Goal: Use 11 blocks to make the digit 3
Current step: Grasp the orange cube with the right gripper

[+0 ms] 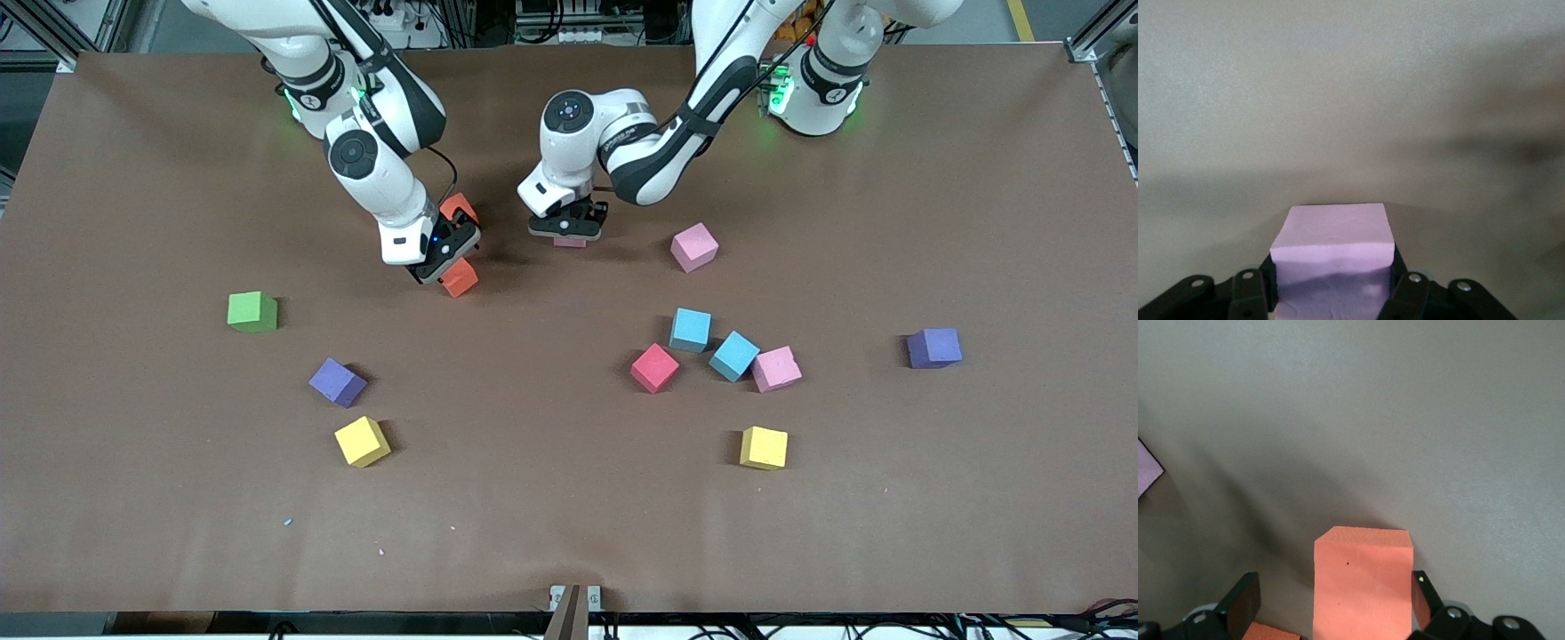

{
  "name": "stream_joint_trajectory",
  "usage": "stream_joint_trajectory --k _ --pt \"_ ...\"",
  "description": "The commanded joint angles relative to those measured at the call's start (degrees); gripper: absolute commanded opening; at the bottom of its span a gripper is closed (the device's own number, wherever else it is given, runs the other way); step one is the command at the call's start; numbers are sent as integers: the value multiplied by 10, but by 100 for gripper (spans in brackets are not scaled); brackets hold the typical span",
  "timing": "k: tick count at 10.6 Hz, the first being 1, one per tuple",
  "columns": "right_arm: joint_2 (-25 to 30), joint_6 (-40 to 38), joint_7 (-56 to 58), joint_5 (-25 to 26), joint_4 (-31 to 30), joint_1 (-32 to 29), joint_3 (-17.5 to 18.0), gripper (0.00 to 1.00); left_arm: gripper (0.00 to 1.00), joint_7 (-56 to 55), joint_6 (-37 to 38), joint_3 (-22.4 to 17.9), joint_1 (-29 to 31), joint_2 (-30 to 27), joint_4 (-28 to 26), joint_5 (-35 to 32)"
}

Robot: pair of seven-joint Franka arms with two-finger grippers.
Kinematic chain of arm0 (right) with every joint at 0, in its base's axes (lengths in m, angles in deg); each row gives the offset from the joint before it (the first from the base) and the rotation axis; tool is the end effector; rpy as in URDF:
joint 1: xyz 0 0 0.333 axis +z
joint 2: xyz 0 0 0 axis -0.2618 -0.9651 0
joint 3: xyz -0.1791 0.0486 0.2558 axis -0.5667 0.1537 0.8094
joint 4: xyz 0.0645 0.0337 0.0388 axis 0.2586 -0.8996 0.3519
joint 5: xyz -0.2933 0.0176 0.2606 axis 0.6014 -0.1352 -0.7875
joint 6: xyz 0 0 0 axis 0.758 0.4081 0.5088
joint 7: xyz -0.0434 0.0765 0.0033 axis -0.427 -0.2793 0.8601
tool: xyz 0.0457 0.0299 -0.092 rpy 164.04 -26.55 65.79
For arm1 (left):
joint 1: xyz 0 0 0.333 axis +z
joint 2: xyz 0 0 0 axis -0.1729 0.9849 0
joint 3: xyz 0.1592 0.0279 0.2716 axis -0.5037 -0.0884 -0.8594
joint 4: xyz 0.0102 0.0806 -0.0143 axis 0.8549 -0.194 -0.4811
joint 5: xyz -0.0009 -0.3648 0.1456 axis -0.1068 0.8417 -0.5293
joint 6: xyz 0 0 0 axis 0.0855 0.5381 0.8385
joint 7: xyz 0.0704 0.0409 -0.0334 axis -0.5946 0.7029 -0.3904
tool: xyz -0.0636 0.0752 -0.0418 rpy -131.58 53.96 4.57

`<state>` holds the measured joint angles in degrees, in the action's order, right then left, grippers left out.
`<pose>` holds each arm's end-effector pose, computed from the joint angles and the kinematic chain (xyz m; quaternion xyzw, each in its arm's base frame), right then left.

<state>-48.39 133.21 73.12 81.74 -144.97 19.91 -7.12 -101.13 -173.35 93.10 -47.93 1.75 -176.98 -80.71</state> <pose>0.4006 0.2752 0.2254 -0.9278 -0.3606 -0.0385 0.0873 0.3046 -0.5350 0.2019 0.9981 -0.0577 -0.0112 0.0174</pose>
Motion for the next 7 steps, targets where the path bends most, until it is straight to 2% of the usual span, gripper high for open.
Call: stream_joint_trajectory --k 1,2,3,4,5,7 --pt "4 8 4 2 -5 -3 3 100 40 0 -10 5 6 5 -3 -4" --pt "7 5 4 3 -3 -5 2 100 43 0 -10 5 5 5 -1 -4" --pt "9 1 4 4 -1 -6 2 100 51 0 -10 5 5 5 0 -4" --pt "13 -6 4 15 1 -7 2 100 67 0 -10 5 4 5 0 -6" --pt "15 -13 4 33 3 -13 1 100 100 -4 -10 5 4 5 0 -7" --pt "9 -14 2 46 4 -18 0 100 100 -20 -9 3 -2 -1 0 -10"
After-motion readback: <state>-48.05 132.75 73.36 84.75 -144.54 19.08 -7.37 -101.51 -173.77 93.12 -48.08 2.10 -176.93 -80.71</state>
